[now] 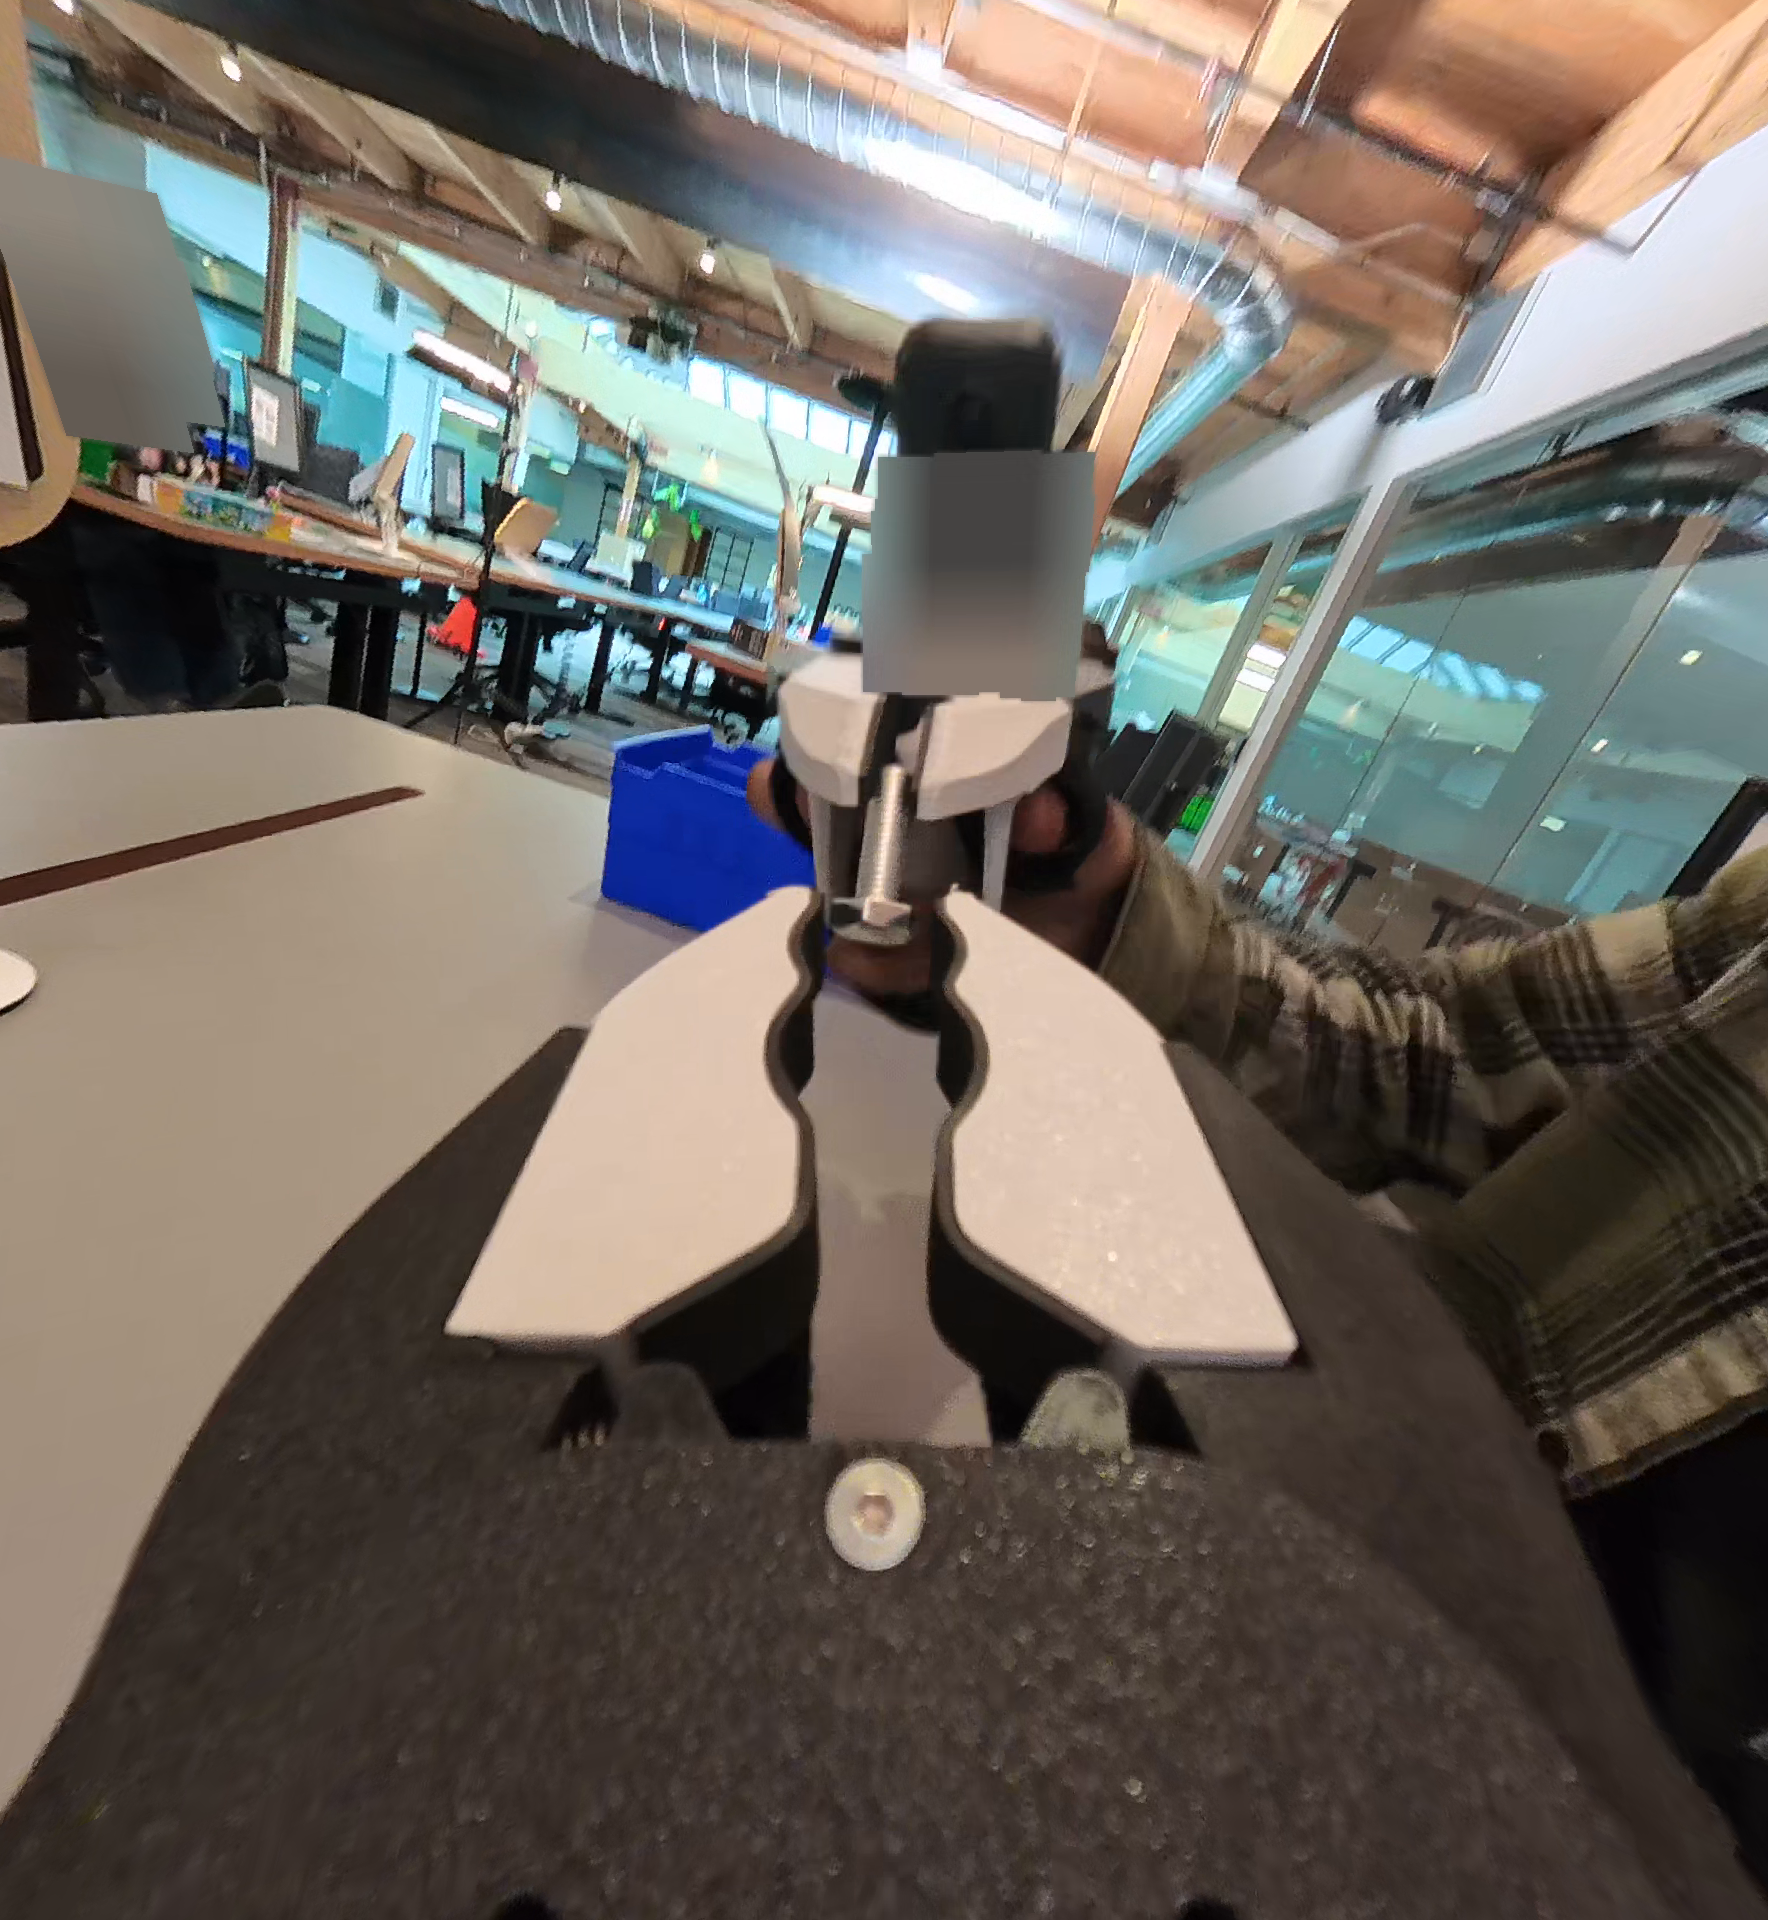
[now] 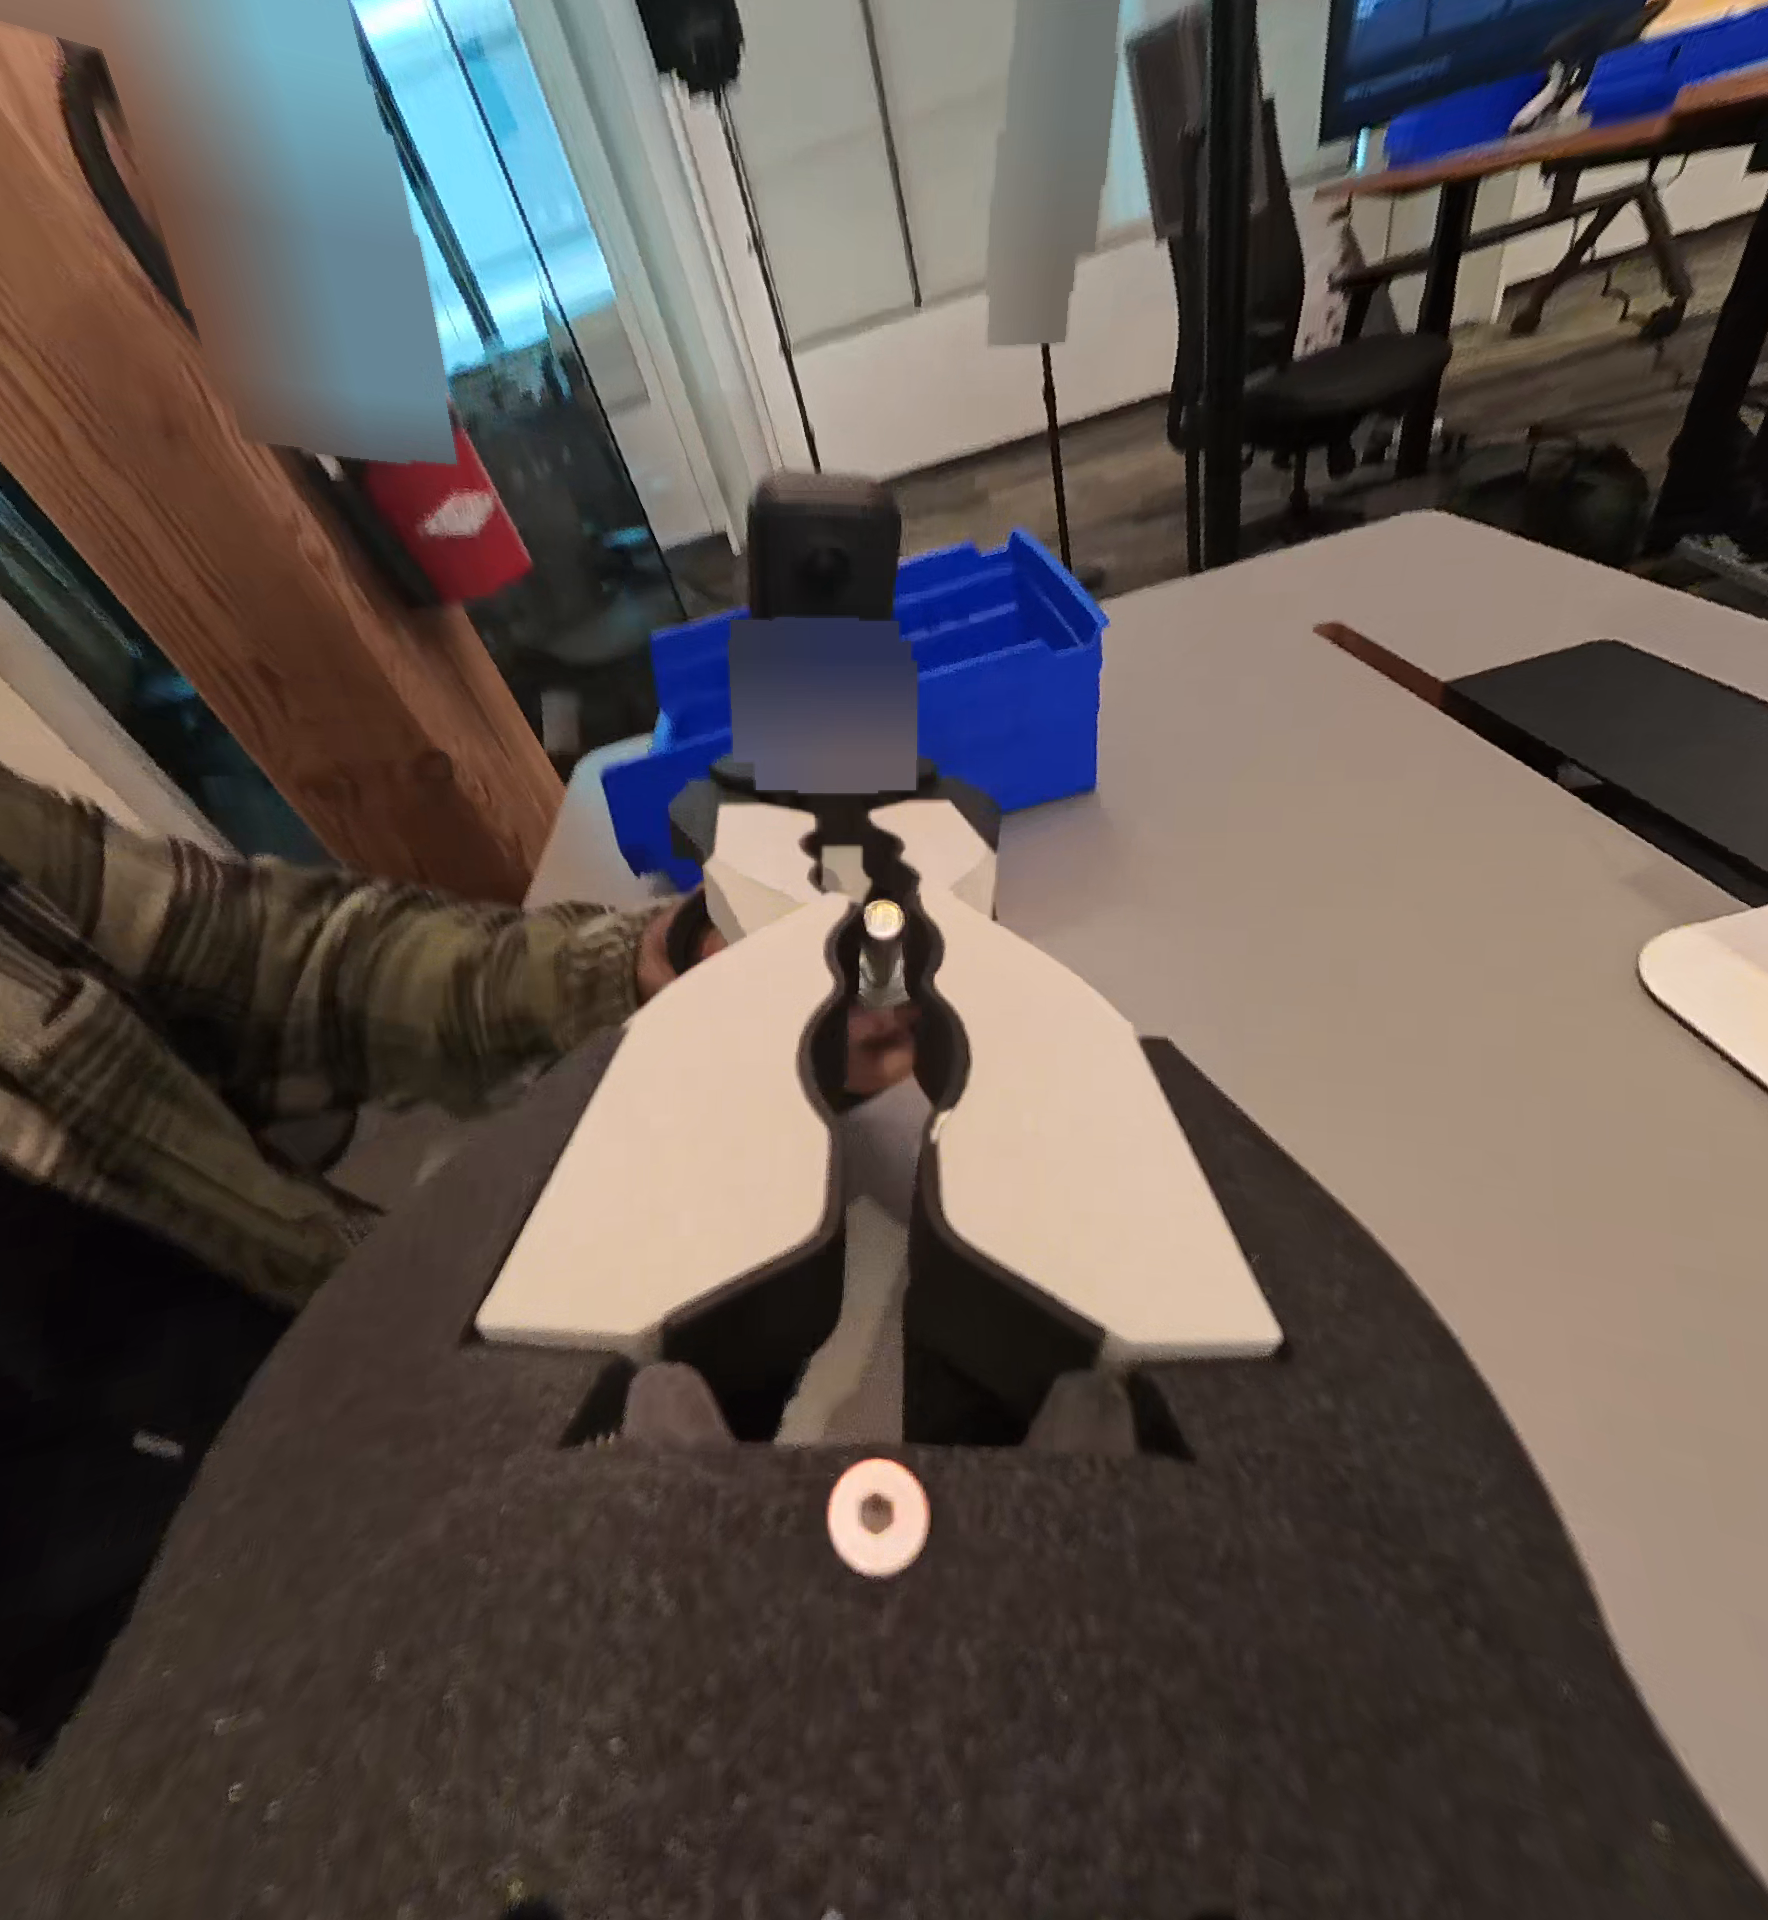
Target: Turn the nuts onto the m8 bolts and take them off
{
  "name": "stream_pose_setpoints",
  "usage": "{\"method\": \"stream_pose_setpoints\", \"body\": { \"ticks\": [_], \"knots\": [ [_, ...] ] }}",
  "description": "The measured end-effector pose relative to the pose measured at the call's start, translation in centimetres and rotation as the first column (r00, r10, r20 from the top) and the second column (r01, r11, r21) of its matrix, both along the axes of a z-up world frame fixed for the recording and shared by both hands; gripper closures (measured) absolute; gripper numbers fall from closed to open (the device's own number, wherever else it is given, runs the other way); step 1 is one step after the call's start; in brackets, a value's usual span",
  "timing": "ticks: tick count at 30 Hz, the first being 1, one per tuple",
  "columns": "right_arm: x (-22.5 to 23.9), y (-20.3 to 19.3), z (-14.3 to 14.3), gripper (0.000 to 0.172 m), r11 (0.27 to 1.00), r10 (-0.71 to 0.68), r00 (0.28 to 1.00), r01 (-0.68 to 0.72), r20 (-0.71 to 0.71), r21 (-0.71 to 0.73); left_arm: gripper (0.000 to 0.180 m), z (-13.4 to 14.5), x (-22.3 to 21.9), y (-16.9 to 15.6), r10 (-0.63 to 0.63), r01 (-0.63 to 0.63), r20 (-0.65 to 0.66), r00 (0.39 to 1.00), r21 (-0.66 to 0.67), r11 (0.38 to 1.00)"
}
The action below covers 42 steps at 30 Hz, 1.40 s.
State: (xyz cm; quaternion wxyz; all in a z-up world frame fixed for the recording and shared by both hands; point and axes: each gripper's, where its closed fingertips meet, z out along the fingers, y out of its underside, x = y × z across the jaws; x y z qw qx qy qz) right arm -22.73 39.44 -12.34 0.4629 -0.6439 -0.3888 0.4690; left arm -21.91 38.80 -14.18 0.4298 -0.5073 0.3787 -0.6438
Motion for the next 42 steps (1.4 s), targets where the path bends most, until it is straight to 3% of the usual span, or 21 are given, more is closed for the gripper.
{"method": "stream_pose_setpoints", "body": {
  "ticks": [8,12,17,21,29,42],
  "knots": [
    [0.0,-0.6,-1.5,0.165,0.994,0.105,0.962,-0.109,0.253,0.004,0.150,-2.0,0.4,-0.3,0.018,0.001,-0.179,0.984,0.107,0.994],
    [-0.1,-0.8,-2.3,0.165,0.990,0.143,0.946,-0.143,0.290,-0.021,0.155,-2.5,0.9,-0.8,0.016,0.020,-0.225,0.974,0.155,0.988],
    [0.2,-0.4,-3.5,0.165,0.991,0.130,0.939,-0.135,0.320,-0.006,0.146,-4.3,0.2,0.0,0.054,0.016,-0.347,0.936,0.196,0.981],
    [0.3,1.2,-6.4,0.165,0.994,0.095,0.929,-0.105,0.359,0.008,0.139,-4.8,-2.4,1.5,0.095,-0.012,-0.410,0.907,0.201,0.980],
    [-1.7,2.0,-13.4,0.165,0.989,0.145,0.874,-0.142,0.464,-0.043,0.139,-4.5,-4.3,2.9,0.128,-0.051,-0.410,0.903,0.193,0.980],
    [-1.9,2.0,-16.2,0.164,0.987,0.150,0.832,-0.159,0.534,-0.030,0.139,-5.1,-3.8,2.5,0.117,-0.031,-0.439,0.891,0.199,0.979]
  ]
}}
